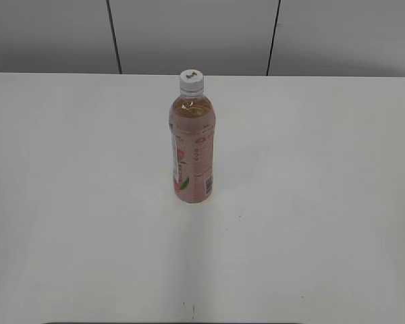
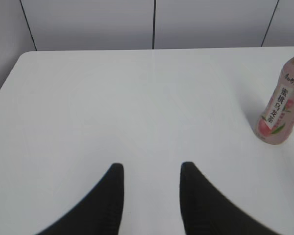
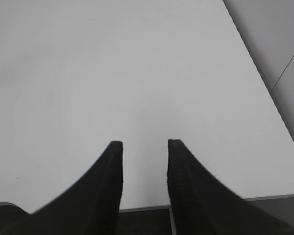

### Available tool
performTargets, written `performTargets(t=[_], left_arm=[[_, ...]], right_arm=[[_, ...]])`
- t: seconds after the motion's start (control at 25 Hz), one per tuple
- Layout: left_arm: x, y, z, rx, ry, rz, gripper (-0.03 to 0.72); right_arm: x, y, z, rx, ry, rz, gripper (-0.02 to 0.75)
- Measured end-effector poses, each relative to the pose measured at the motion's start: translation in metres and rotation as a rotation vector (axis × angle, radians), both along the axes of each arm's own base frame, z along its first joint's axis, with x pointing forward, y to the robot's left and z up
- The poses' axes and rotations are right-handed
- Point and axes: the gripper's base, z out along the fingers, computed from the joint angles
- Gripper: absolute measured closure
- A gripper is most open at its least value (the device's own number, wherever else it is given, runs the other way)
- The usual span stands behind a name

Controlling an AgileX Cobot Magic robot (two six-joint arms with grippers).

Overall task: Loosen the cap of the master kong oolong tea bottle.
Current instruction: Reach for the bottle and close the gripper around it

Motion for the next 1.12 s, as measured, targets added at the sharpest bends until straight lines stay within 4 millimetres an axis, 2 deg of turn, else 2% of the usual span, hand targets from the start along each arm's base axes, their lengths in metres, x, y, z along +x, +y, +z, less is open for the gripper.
performTargets(t=[1.12], left_arm=[[0.0000,-0.0005,0.0000,-0.006,0.000,-0.004,0.441]], right_arm=[[0.0000,0.0000,0.0000,0.000,0.000,0.000,0.496]])
